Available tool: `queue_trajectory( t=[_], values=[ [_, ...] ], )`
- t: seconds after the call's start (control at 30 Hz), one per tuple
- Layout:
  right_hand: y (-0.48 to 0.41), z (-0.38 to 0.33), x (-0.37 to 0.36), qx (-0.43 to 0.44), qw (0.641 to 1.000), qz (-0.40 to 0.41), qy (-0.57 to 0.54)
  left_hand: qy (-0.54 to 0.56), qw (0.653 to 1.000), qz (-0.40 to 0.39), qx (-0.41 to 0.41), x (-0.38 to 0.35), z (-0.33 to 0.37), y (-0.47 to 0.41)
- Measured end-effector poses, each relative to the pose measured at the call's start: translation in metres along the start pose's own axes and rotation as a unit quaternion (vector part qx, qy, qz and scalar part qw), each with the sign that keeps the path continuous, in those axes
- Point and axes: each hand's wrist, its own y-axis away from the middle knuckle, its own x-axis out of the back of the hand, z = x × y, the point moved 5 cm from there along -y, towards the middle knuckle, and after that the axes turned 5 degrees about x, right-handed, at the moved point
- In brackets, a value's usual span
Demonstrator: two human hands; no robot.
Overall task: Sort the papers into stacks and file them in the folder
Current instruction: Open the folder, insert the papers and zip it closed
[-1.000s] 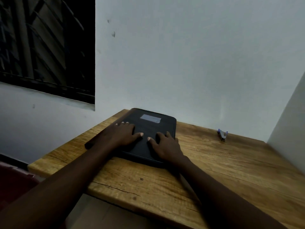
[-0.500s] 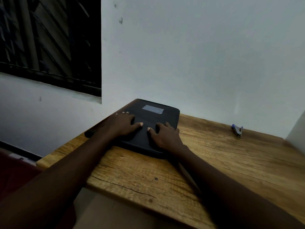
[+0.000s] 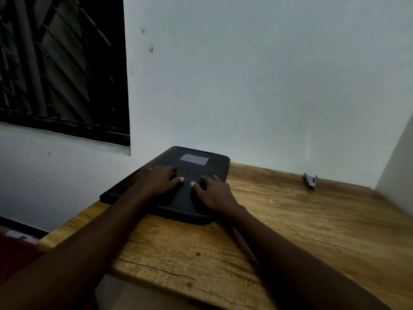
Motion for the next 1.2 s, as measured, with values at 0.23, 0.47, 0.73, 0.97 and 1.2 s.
queue_trajectory(
  t=[0.23,0.47,0.73,0.97,1.2],
  values=[
    [0.013,0.065,0.060,-0.030,0.996,0.083,-0.026,0.108,0.991,-0.013,-0.074,-0.015,0.094,-0.013],
    [0.034,0.170,0.126,-0.137,0.980,0.139,0.036,0.171,0.977,-0.020,-0.127,-0.041,0.176,-0.030],
    [0.053,0.261,0.134,-0.220,0.958,0.178,-0.050,0.173,0.976,-0.063,-0.112,-0.101,0.209,-0.037],
    [0.026,0.275,0.145,-0.194,0.965,0.174,-0.002,0.133,0.982,-0.051,-0.125,-0.110,0.213,-0.038],
    [0.015,0.256,0.136,-0.157,0.974,0.160,-0.012,0.141,0.981,-0.039,-0.129,-0.102,0.219,-0.039]
  ],
)
